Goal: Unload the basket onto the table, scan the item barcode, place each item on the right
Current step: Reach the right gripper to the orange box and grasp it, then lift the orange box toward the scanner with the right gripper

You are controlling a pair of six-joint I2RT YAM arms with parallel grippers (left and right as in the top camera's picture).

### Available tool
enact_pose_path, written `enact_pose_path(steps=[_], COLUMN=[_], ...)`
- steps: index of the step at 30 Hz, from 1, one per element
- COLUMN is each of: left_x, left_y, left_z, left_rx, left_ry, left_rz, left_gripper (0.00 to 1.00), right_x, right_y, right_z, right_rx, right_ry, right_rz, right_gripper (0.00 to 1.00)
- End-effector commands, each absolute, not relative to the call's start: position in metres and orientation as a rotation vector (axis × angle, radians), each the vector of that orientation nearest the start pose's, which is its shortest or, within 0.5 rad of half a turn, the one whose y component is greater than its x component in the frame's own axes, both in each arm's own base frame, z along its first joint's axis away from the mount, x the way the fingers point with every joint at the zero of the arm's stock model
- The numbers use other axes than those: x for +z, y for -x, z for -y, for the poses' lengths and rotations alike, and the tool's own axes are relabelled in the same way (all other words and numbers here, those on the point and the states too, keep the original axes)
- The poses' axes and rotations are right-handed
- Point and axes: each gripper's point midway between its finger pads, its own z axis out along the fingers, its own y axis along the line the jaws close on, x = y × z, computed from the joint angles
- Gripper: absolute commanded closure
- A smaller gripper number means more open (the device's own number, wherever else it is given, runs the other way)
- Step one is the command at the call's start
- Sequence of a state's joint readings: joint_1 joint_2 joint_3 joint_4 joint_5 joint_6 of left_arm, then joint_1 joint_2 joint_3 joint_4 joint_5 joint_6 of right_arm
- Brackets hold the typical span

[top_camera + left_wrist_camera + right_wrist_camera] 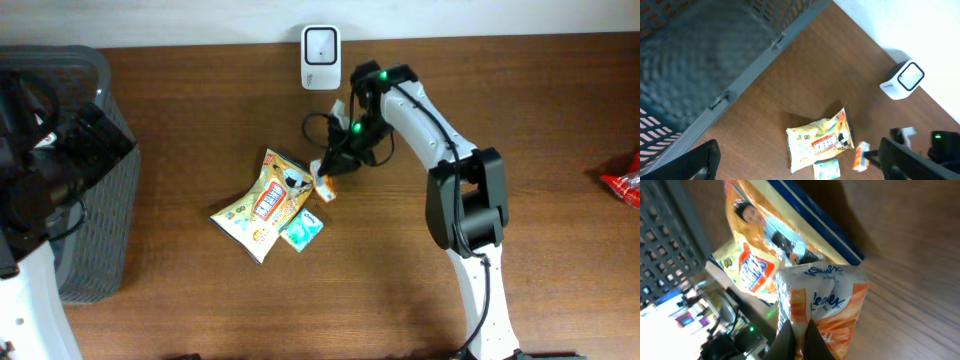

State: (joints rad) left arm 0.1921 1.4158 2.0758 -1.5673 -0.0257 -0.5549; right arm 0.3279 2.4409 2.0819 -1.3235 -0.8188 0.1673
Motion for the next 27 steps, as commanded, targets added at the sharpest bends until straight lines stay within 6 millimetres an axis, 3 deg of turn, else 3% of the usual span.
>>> enact_pose_path(steps=[1, 3, 5, 8, 11, 14, 17, 20, 24, 27], left_x=[0.379, 0.379, 0.379, 0.379, 0.379, 0.379, 0.379, 0.379, 0.379, 0.379], left_y=[-0.281, -0.281, -0.281, -0.281, -0.281, -0.281, -0.281, -0.281, -0.281, -0.281], left_z=[-0.059, -0.059, -0.059, -0.059, -0.059, -0.059, -0.059, -0.059, -0.059, -0.059], left_rx=[-0.131, -0.131, -0.131, -0.131, -0.131, -0.131, -0.131, -0.131, -0.131, -0.131], left_ry=[0.928, 0.927, 0.927, 0.927, 0.927, 0.927, 0.927, 0.927, 0.927, 0.927], left_rz=[-2.3, -2.3, -2.3, -2.3, -2.3, -2.3, -2.3, -2.3, -2.3, -2.3], left_gripper=[0.01, 0.01, 0.01, 0.01, 0.01, 0.01, 0.01, 0.01, 0.01, 0.01], right_x=[0.048, 0.031, 0.017, 0.008, 0.014, 0.036, 0.057, 0.074, 0.075, 0.067], right_y=[-0.379, -0.384, -0.392, -0.398, -0.404, -0.412, -0.418, -0.417, -0.401, -0.396], right_z=[-0.255, -0.232, -0.201, -0.156, -0.112, -0.086, -0.072, -0.073, -0.083, -0.091], right_rx=[1.424, 1.373, 1.186, 0.912, 0.629, 0.434, 0.293, 0.285, 0.281, 0.136], right_ry=[0.086, -0.008, -0.06, -0.135, -0.183, -0.184, -0.162, -0.121, -0.016, 0.091], right_rz=[-3.185, -3.204, -3.25, -3.321, -3.372, -3.374, -3.36, -3.358, -3.418, -3.431], right_gripper=[0.96, 0.93, 0.82, 0.75, 0.7, 0.69, 0.65, 0.64, 0.64, 0.63])
